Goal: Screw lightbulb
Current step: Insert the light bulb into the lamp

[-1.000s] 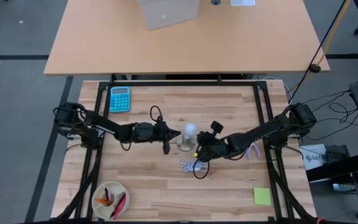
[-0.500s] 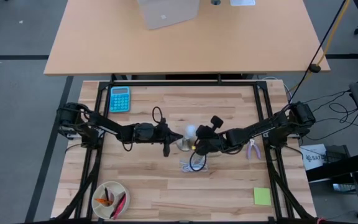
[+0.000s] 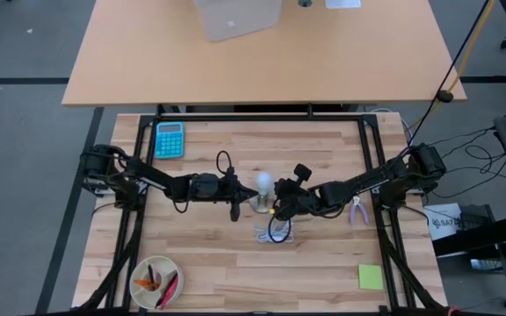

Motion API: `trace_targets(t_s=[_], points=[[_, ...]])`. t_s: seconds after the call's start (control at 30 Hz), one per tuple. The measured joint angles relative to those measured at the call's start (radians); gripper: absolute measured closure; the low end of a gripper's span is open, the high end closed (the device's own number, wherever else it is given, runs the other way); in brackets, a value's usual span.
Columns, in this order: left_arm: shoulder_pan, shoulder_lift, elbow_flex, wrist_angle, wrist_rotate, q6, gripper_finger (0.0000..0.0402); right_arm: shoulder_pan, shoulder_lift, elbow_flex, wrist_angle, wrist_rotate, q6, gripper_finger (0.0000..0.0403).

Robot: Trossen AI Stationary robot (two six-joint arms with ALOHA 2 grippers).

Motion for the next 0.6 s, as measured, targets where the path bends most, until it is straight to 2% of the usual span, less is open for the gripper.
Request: trace_targets(t_s=[0.6], points=[[0.001, 0.000, 0.000, -0.015, 0.014, -0.003, 0.0401, -0.047, 0.000, 0.000, -0.046, -0.044, 0.006, 0.0403]])
